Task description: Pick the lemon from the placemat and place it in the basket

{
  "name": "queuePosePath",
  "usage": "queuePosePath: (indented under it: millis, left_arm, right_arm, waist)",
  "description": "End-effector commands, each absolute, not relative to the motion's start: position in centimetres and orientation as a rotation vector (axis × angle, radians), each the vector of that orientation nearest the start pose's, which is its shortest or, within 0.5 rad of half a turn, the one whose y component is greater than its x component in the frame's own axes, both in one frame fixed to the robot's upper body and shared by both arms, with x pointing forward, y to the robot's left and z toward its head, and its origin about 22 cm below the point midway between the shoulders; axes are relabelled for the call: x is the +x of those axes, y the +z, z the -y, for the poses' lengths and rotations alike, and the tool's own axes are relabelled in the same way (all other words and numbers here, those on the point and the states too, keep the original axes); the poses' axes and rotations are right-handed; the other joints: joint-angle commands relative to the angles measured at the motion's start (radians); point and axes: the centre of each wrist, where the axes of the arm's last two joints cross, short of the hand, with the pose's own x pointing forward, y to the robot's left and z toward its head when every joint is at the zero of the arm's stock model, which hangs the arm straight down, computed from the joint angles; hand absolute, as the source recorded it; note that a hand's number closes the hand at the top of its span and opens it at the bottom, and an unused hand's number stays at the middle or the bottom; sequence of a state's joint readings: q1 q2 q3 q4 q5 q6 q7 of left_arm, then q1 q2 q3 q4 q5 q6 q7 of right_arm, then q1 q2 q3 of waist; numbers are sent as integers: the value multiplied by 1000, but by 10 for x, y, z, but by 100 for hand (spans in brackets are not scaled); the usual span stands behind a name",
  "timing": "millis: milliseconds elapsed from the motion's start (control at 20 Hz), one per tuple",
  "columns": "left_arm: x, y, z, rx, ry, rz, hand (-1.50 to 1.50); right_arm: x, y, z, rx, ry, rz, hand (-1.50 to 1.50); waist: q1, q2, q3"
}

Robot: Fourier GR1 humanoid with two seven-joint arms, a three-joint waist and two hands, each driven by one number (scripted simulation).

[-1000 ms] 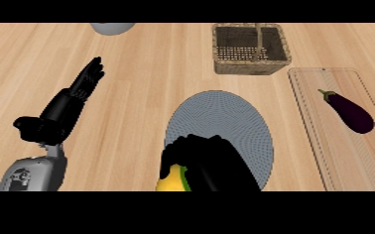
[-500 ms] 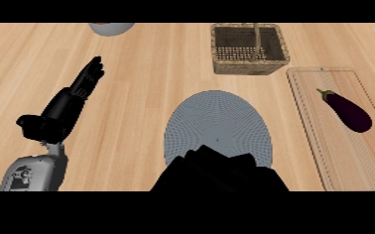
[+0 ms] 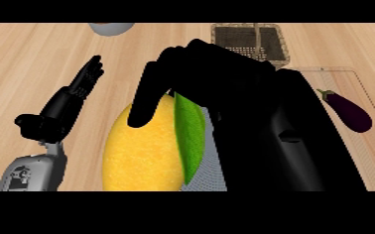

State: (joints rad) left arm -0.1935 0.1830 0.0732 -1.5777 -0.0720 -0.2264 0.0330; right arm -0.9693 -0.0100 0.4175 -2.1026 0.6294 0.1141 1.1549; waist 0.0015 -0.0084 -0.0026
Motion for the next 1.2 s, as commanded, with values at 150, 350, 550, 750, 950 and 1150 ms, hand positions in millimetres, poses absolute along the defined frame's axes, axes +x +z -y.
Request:
queuePosePath:
  millis: [150, 350, 550, 750, 950, 1150]
  left_arm:
    - [285, 61, -266, 43, -386, 1676, 0]
    - [286, 52, -279, 62, -392, 1686, 0]
    - [288, 74, -254, 28, -377, 1694, 0]
    - [284, 64, -257, 36, -410, 1694, 0]
    - [288, 57, -272, 31, -377, 1686, 0]
    - [281, 57, -261, 15, -401, 1685, 0]
  right_arm:
    - [231, 338, 37, -633, 500, 1801, 150]
    - [270, 350, 52, -688, 391, 1791, 150]
    - [299, 366, 69, -727, 268, 1781, 150]
    - [320, 378, 70, -797, 213, 1778, 150]
    - [351, 377, 108, -785, 238, 1739, 150]
    - [386, 349, 125, -794, 257, 1689, 150]
  waist:
    - [7, 5, 1]
    - [5, 11, 1]
    - [9, 8, 2]
    - [12, 10, 2]
    - [8, 11, 2]
    - [12, 12, 2]
